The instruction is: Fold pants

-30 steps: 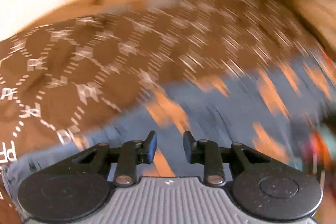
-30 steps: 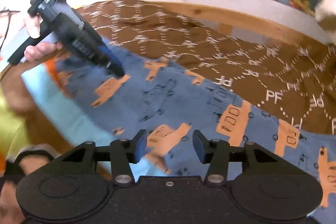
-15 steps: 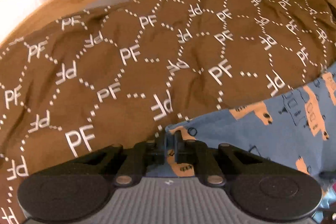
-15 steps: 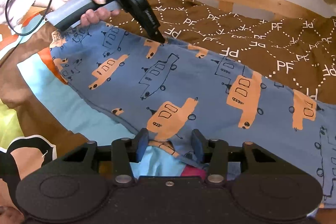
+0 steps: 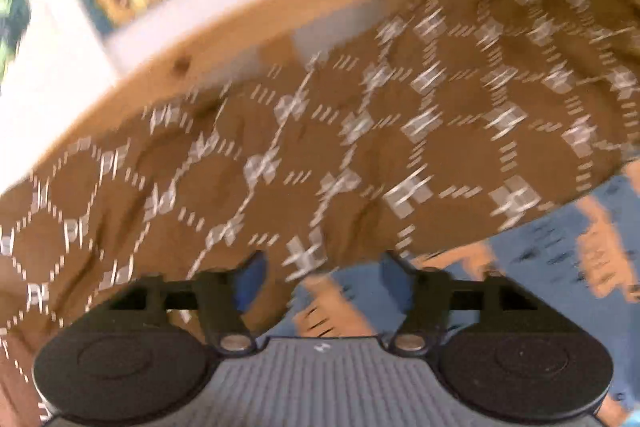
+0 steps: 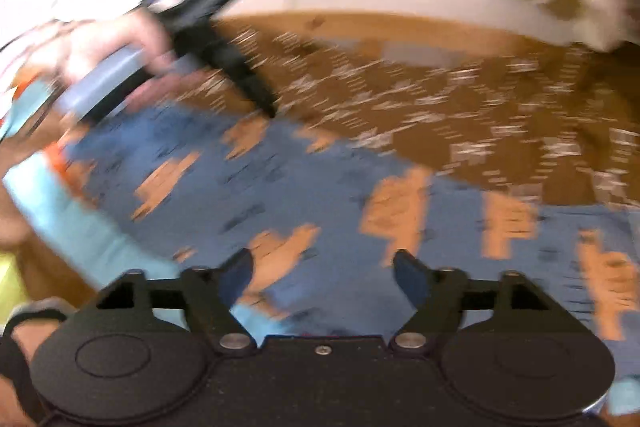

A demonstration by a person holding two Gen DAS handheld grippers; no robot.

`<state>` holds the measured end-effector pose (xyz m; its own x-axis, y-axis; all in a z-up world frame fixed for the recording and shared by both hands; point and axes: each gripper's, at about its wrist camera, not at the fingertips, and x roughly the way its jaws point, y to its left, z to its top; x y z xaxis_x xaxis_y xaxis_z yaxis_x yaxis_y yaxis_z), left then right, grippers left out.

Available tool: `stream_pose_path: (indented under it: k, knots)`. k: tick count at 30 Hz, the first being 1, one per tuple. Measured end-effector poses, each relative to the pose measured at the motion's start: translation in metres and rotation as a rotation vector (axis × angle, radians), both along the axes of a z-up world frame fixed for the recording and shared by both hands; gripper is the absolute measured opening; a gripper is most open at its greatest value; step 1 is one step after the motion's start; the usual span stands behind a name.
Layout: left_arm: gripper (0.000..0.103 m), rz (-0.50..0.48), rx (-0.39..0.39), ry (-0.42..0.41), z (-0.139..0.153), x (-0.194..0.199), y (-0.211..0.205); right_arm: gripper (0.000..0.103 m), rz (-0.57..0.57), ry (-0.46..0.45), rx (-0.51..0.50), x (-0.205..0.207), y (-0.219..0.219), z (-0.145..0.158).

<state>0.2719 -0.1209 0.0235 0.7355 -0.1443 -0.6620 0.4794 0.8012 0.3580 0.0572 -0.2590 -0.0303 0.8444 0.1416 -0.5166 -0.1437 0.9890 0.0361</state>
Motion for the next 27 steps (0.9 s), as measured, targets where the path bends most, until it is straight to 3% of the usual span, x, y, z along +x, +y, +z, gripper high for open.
stream_pose_path:
  k: [4,5,7,9,11,13,17,22,27]
  knots:
    - [0.075,-0.109,0.031,0.022,-0.010,-0.026,-0.030,0.081,-0.251,0.066,0.081,0.003,-0.043,-0.003]
    - [0.075,-0.125,0.059,0.036,-0.019,-0.032,-0.039,0.081,-0.309,0.094,0.089,0.003,-0.052,-0.006]
    - [0.075,-0.137,0.185,0.045,-0.044,-0.043,-0.058,0.081,-0.373,0.113,0.104,-0.003,-0.070,-0.011]
    - [0.078,-0.151,0.268,-0.047,-0.061,-0.056,-0.065,0.081,-0.404,0.107,0.096,-0.011,-0.079,-0.006]
    - [0.078,-0.154,0.295,-0.060,-0.058,-0.061,-0.068,0.086,-0.460,0.080,0.110,-0.027,-0.084,0.004]
    - [0.079,-0.180,0.274,-0.006,-0.043,-0.059,-0.071,0.097,-0.512,0.033,0.143,-0.047,-0.089,0.014]
    - [0.089,-0.272,0.193,0.016,-0.005,-0.061,-0.093,0.097,-0.595,0.025,0.234,-0.059,-0.106,0.016]
    - [0.089,-0.465,0.164,0.022,0.025,-0.066,-0.173,0.092,-0.616,0.033,0.279,-0.058,-0.121,0.010]
    - [0.088,-0.648,0.135,0.030,0.018,-0.080,-0.257,0.074,-0.692,0.000,0.299,-0.063,-0.138,0.009]
